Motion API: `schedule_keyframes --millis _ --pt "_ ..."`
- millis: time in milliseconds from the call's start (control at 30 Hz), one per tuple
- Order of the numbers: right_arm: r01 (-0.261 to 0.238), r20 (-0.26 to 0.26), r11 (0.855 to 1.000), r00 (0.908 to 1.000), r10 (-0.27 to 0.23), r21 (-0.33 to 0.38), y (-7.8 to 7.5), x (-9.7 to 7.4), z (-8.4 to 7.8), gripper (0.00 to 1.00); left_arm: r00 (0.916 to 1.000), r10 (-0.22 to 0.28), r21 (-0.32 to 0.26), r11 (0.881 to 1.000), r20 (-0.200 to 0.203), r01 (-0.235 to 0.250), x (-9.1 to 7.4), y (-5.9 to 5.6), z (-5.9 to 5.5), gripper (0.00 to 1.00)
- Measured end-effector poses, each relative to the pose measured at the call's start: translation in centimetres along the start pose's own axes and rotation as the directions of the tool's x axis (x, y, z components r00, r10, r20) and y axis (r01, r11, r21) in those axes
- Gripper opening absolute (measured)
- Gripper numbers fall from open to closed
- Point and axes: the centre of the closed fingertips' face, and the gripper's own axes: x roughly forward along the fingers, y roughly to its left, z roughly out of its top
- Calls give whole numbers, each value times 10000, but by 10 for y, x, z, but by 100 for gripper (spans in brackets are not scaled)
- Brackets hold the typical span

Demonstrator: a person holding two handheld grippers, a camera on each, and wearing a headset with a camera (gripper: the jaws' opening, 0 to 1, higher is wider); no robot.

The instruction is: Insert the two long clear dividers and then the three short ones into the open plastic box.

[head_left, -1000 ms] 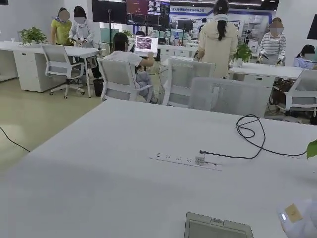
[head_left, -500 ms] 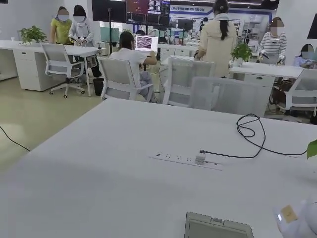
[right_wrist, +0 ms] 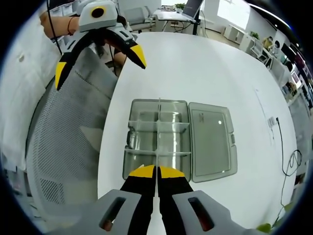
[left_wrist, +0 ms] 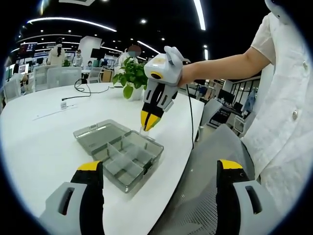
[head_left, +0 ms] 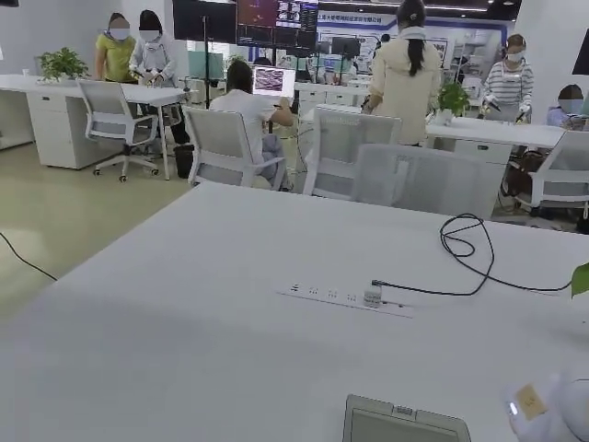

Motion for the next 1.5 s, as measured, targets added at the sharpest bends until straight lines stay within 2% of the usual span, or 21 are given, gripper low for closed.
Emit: schedule_keyframes --millis 467,567,800,1033,1500 --pt "13 -390 9999 9992 -19 -156 -1 1 -3 3 10000 16 -2 10000 47 -16 -1 0 0 98" --pt "9 -268 10000 9996 -8 24 -1 1 0 3 10000 18 -7 10000 76 -18 -1 1 0 98" --pt "-87 -371 10000 9993 87 -5 -3 7 -3 3 10000 6 6 10000 61 -6 0 0 0 98" --pt "-392 -4 9970 9992 393 662 -4 14 -6 3 10000 7 -5 10000 64 -7 -1 0 0 98" --pt "-353 188 9984 9992 344 449 -1 21 -8 3 10000 32 -31 10000 33 -31 -2 2 0 98"
